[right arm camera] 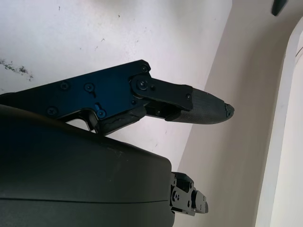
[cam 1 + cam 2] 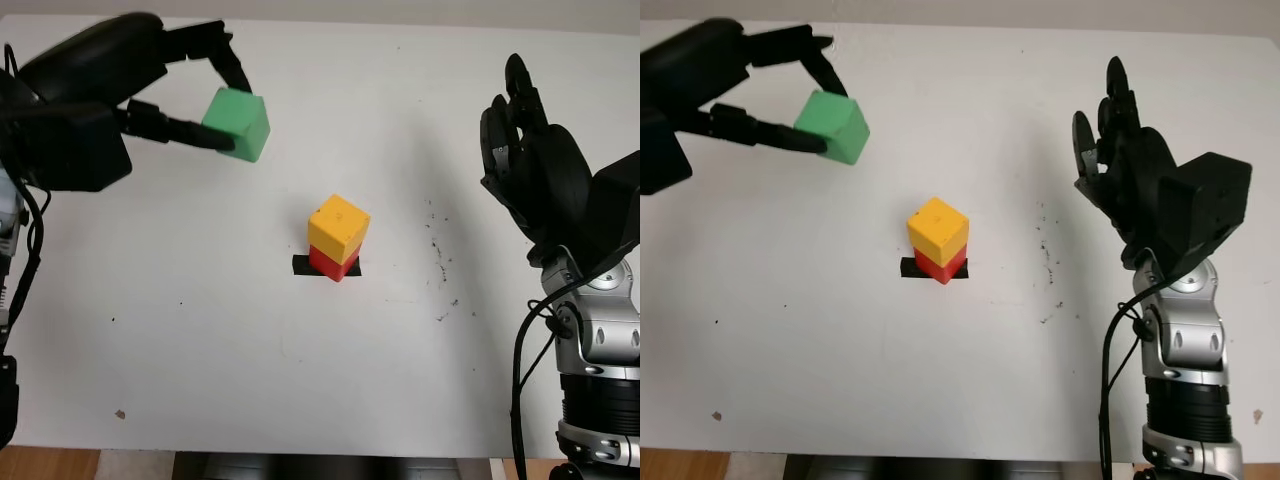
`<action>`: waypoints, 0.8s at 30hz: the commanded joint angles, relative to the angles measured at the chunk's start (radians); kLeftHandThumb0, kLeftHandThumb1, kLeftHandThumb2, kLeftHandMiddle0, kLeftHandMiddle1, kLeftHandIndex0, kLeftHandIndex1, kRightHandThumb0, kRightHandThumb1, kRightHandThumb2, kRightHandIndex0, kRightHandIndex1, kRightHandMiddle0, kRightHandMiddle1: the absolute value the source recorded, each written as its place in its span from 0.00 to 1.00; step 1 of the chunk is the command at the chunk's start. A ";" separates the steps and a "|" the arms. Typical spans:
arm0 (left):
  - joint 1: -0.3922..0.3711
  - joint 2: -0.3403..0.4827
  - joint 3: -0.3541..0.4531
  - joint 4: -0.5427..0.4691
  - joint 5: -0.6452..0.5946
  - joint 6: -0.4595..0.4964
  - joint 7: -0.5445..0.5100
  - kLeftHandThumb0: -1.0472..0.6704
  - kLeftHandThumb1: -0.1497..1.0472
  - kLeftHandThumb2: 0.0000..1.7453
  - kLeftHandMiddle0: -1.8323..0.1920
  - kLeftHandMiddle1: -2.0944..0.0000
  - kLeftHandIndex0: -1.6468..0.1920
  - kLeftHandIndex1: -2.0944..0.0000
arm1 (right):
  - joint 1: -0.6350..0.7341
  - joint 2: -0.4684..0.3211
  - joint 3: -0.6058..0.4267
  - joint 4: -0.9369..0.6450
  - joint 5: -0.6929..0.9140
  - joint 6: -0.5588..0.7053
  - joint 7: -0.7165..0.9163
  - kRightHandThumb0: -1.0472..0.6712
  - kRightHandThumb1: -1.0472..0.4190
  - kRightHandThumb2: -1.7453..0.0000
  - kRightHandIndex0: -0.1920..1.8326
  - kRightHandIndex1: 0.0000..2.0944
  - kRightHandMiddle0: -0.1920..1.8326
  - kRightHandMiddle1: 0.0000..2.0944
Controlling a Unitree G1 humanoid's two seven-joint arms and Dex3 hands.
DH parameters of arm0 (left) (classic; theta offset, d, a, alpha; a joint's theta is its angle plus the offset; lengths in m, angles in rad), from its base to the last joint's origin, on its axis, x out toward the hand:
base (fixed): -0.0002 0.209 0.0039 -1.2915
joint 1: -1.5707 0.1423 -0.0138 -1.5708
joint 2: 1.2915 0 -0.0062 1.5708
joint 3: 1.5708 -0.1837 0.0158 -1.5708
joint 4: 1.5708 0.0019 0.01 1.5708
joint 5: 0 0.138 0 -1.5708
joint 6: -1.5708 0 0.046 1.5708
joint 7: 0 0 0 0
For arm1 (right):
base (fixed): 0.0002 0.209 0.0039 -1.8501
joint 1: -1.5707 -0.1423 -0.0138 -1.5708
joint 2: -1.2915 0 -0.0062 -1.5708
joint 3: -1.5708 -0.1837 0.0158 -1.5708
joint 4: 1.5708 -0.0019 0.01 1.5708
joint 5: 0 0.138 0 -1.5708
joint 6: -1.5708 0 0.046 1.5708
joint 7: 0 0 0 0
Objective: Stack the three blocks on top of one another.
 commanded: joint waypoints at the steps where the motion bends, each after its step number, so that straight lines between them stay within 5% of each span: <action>1: -0.077 -0.014 -0.012 0.060 -0.018 -0.044 -0.018 0.29 0.98 0.03 0.80 0.97 0.62 0.45 | 0.000 0.001 0.002 0.002 -0.002 -0.019 0.001 0.24 0.00 0.63 0.00 0.00 0.01 0.02; 10: -0.188 -0.136 -0.049 0.175 -0.135 -0.117 -0.166 0.29 0.99 0.03 0.80 0.98 0.61 0.45 | 0.009 -0.007 0.018 -0.002 -0.016 -0.025 0.017 0.25 0.00 0.62 0.00 0.00 0.01 0.02; 18: -0.131 -0.201 -0.063 0.083 -0.171 -0.067 -0.207 0.27 1.00 0.04 0.82 0.98 0.63 0.42 | 0.022 -0.007 0.031 -0.028 -0.037 -0.002 0.017 0.26 0.00 0.61 0.00 0.01 0.01 0.02; 24: -0.080 -0.213 -0.075 -0.039 -0.198 0.064 -0.259 0.31 1.00 0.04 0.84 0.98 0.65 0.40 | 0.023 0.000 0.031 -0.022 -0.040 -0.009 0.014 0.27 0.00 0.61 0.00 0.01 0.01 0.02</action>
